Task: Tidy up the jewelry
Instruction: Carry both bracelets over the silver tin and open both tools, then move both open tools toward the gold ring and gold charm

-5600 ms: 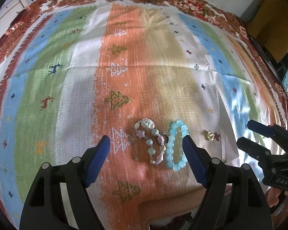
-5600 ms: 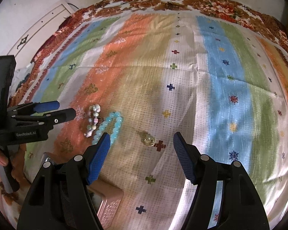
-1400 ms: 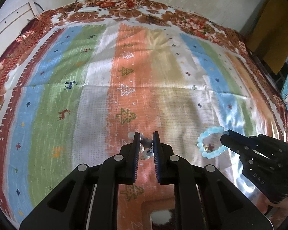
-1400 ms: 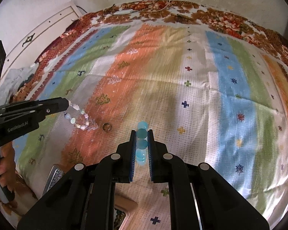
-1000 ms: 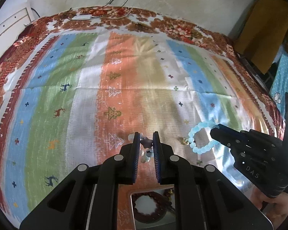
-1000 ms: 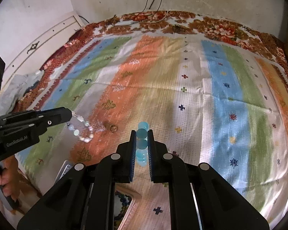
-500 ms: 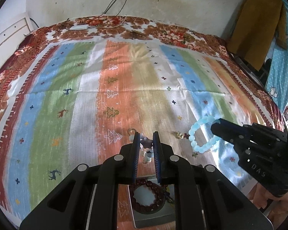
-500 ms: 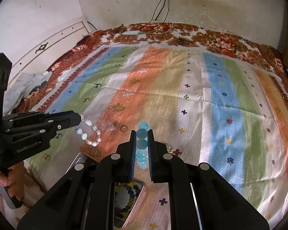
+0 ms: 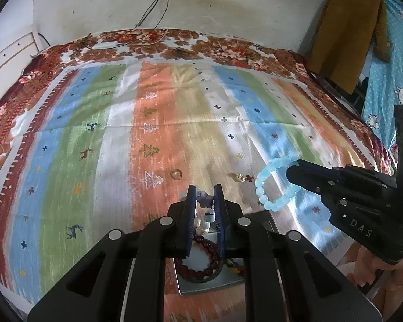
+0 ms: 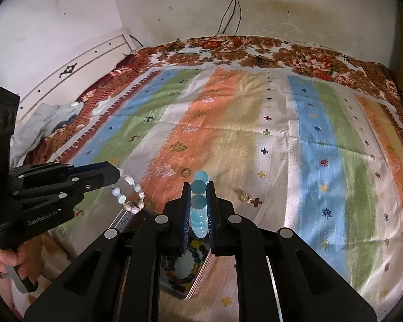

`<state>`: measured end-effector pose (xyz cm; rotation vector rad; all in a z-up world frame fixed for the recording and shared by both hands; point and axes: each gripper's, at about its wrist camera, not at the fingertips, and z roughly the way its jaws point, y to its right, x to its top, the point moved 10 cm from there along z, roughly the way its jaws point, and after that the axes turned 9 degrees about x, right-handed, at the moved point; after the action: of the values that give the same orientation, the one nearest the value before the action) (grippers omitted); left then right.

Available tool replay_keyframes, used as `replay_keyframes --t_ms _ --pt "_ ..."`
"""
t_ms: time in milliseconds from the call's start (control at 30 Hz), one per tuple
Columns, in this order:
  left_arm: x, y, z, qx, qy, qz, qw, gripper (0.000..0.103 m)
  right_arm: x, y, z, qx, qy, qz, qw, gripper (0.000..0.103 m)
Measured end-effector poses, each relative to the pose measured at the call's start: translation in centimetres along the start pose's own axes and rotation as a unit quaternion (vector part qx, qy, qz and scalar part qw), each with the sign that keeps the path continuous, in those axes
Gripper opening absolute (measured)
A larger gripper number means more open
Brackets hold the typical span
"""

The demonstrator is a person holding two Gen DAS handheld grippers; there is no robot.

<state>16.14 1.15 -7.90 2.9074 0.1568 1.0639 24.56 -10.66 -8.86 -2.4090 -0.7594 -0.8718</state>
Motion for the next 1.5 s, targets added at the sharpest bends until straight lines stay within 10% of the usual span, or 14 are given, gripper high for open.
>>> replay_keyframes --t_ms 733,833,967,1500 --pt "-2.9 0.9 -1.1 -0.011 -0.014 0.008 0.9998 0.014 -4.0 -2.3 0.1 0.036 -0.036 0.000 0.999 0.012" --pt "-2.9 0.7 -1.0 -0.012 -0.017 0.001 0.9998 0.050 -4.5 -2.2 0.6 0.045 -0.051 0.010 0.998 0.014" --pt "-2.4 -0.5 -1.1 -0.003 -0.012 -0.022 0.9997 0.061 -4.0 -1.0 0.2 0.025 -0.036 0.024 0.999 0.043" --pt "-1.7 -2.2 0.8 0.012 -0.035 -0.038 0.9986 0.072 -3.4 2.6 0.9 0.003 -0.039 0.064 0.997 0.055"
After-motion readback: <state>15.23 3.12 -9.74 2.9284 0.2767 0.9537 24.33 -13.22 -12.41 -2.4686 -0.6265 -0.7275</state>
